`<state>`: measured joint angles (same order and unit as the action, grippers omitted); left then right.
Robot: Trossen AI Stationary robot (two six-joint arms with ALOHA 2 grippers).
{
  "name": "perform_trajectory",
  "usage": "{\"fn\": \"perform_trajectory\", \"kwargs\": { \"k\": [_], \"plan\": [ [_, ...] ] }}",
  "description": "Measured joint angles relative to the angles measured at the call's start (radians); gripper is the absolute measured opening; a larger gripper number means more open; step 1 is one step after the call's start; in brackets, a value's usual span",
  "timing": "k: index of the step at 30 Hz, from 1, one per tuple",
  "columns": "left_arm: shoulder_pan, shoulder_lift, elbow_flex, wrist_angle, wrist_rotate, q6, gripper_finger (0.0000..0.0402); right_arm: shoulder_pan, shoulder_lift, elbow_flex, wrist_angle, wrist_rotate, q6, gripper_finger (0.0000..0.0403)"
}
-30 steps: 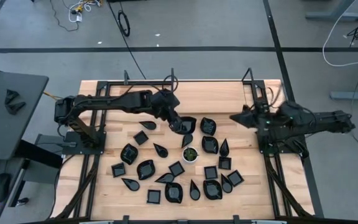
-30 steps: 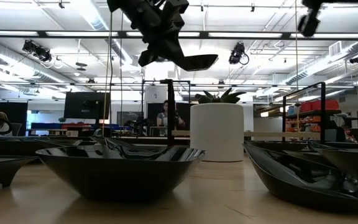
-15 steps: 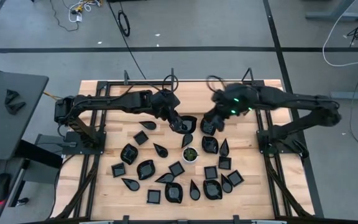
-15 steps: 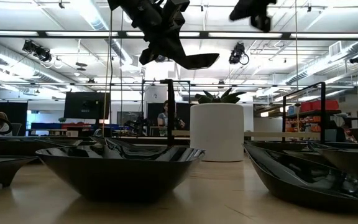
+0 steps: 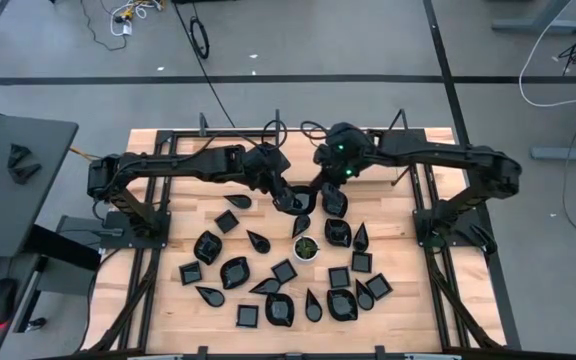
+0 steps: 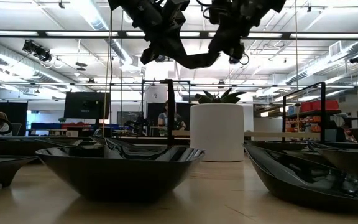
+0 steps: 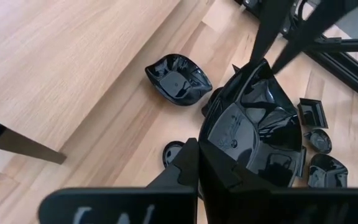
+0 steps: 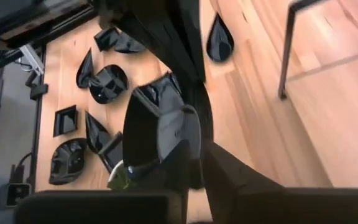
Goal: Pick & Place Mini shaped plates
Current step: Put the leaf shaped plate on the shelf
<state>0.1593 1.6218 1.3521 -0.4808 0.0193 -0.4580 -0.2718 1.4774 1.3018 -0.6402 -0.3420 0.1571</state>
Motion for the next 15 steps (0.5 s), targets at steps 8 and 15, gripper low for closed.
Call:
{"fn": "perform_trajectory", "kwargs": {
  "k": [8, 15],
  "plan": [
    [0.0, 0.0, 0.0, 0.002, 0.003, 0.018, 0.0005, 0.0, 0.009, -0.02, 0.026, 0.019, -0.088, 0.0115],
    [-0.002, 0.0, 0.0, 0.008, 0.004, 0.051, 0.0005, 0.0, 0.009, -0.081, 0.06, 0.019, -0.091, 0.0124]
  ]
}}
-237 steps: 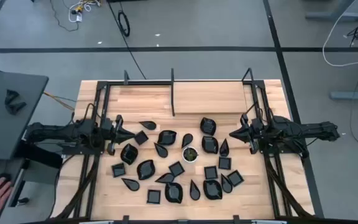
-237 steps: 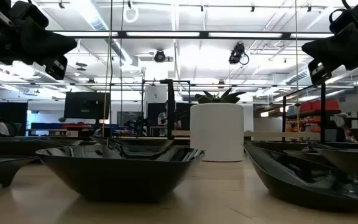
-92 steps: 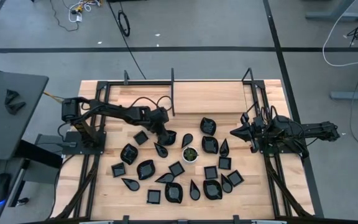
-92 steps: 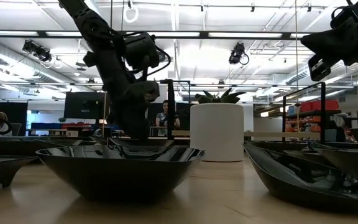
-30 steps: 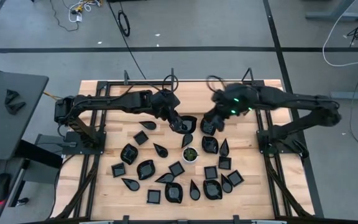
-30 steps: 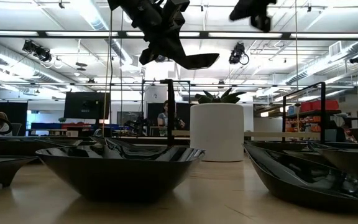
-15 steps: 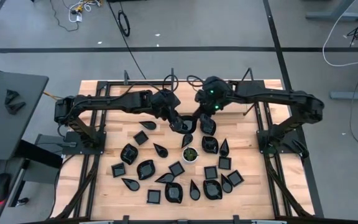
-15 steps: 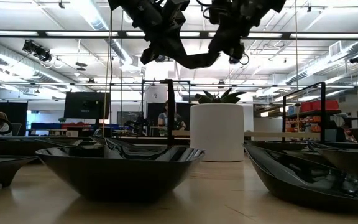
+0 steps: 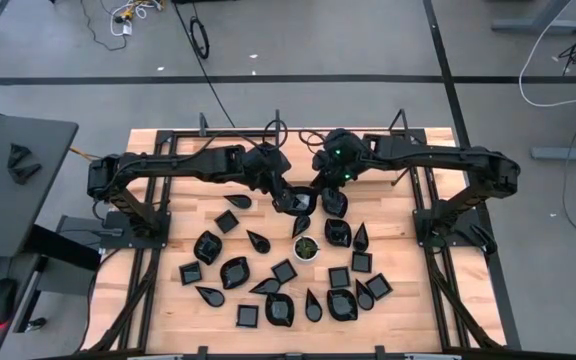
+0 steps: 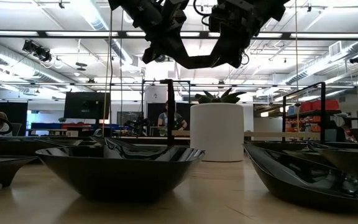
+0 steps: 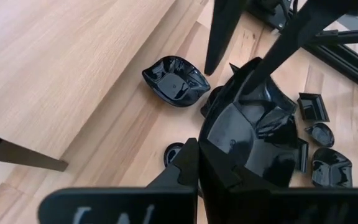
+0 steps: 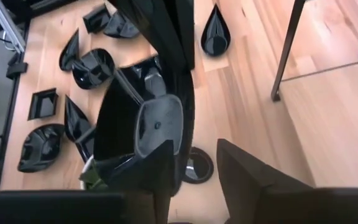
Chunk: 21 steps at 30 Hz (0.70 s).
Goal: Pick & Place Mini shaped plates
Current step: Put the leaf shaped plate on the shelf
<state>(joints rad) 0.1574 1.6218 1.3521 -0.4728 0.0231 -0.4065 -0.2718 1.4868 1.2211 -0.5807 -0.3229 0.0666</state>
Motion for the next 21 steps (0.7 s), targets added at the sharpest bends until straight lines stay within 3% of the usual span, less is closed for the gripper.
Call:
{"fn": "perform_trajectory", "kwargs": {
  "k": [6, 13, 17, 21],
  "plan": [
    [0.0, 0.0, 0.0, 0.006, 0.0, 0.0, 0.0005, 0.001, 0.0, -0.013, 0.036, 0.0, 0.008, 0.0086],
    [0.0, 0.0, 0.0, 0.023, 0.002, -0.002, 0.0005, 0.001, 0.0, -0.013, 0.051, 0.001, 0.027, 0.0012],
    [0.0, 0.001, -0.002, 0.075, 0.0, -0.003, 0.0014, -0.001, -0.003, -0.013, 0.03, 0.005, 0.057, 0.001],
    [0.009, 0.0, 0.002, 0.151, 0.0, -0.001, 0.0056, -0.014, -0.004, -0.014, -0.036, 0.034, 0.082, 0.0005]
  ]
}}
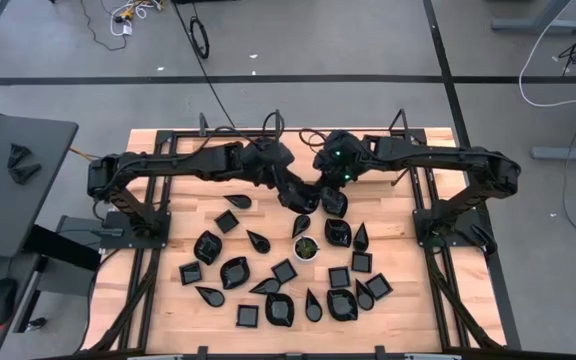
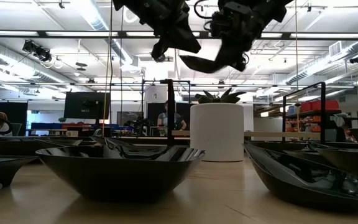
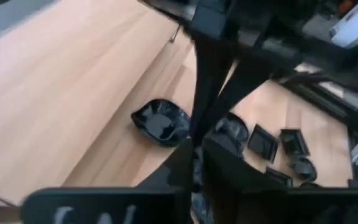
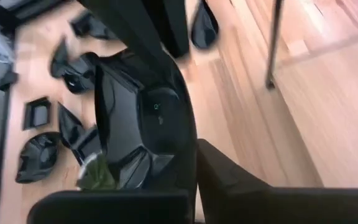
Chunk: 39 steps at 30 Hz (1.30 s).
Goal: Pick & Place Mini shaped plates
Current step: Put the leaf shaped plate on the shelf
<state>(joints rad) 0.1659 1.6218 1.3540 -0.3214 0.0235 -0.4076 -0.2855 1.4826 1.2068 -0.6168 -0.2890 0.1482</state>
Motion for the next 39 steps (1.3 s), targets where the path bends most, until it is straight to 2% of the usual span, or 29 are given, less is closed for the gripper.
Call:
{"fn": "perform_trajectory", "kwargs": {
  "k": [6, 9, 11, 13, 20, 28, 33, 39],
  "plan": [
    [0.022, 0.001, 0.016, 0.013, 0.046, 0.001, 0.0122, -0.085, -0.036, 0.0, -0.149, 0.02, 0.026, 0.0005],
    [0.025, 0.0, 0.03, 0.009, 0.055, 0.001, 0.014, -0.166, -0.053, 0.0, -0.221, 0.026, 0.027, 0.0003],
    [0.024, 0.0, 0.036, 0.014, 0.055, 0.001, 0.0146, -0.241, -0.053, 0.002, -0.267, 0.066, 0.019, 0.0002],
    [0.021, -0.001, 0.036, 0.018, 0.056, 0.0, 0.0148, -0.32, -0.045, 0.01, -0.299, 0.104, -0.015, 0.0002],
    [-0.001, -0.001, 0.036, 0.016, 0.057, 0.0, 0.014, -0.527, 0.07, 0.075, -0.34, 0.117, -0.149, 0.0002],
    [-0.014, -0.001, 0.036, 0.016, 0.058, -0.001, 0.0135, -0.644, 0.255, 0.122, -0.346, 0.118, -0.277, 0.0002],
    [-0.013, -0.001, 0.036, 0.016, 0.031, -0.027, 0.0135, -0.719, 0.27, 0.122, -0.341, 0.118, -0.288, 0.0002],
    [-0.013, -0.001, 0.036, 0.016, 0.022, -0.027, 0.0135, -0.784, 0.27, 0.119, -0.327, 0.173, -0.301, 0.0002]
  ]
}}
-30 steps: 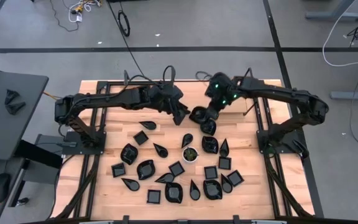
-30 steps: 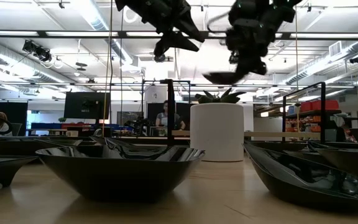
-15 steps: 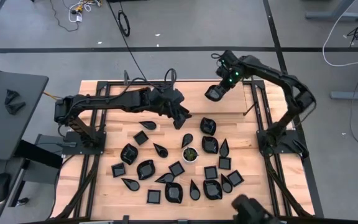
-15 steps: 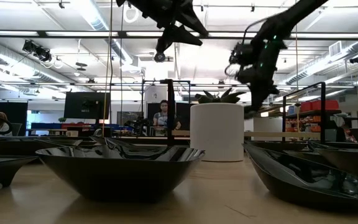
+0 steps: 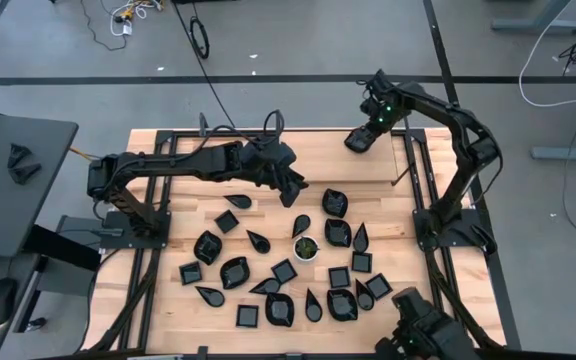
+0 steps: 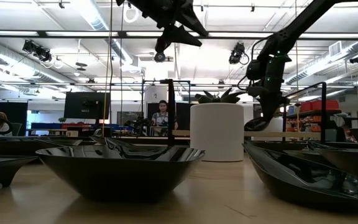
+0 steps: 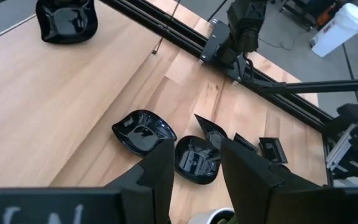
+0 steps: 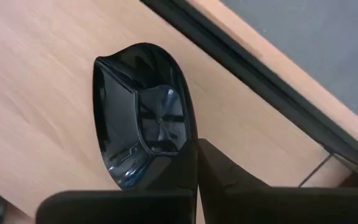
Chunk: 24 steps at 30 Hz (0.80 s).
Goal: Pick & Place Mini shaped plates
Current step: Put the leaf shaped plate on the shelf, then put the drop shaped plate on the shelf
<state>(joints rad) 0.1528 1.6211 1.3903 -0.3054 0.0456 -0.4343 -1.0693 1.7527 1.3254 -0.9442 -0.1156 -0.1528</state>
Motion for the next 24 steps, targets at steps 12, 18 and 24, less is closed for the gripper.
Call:
{"fn": "perform_trajectory", "kwargs": {
  "k": [12, 18, 24],
  "plan": [
    [0.0, 0.0, 0.0, 0.0, 0.0, 0.0, 0.0135, -0.022, 0.0, -0.025, 0.006, 0.04, -0.032, 0.0027],
    [0.0, 0.0, 0.0, 0.0, 0.0, 0.0, 0.0135, -0.023, 0.0, -0.025, 0.015, 0.083, -0.04, 0.007],
    [0.0, 0.0, 0.0, 0.0, 0.0, -0.001, 0.0135, -0.019, -0.007, -0.025, 0.032, 0.082, -0.04, 0.0123]
  ]
}}
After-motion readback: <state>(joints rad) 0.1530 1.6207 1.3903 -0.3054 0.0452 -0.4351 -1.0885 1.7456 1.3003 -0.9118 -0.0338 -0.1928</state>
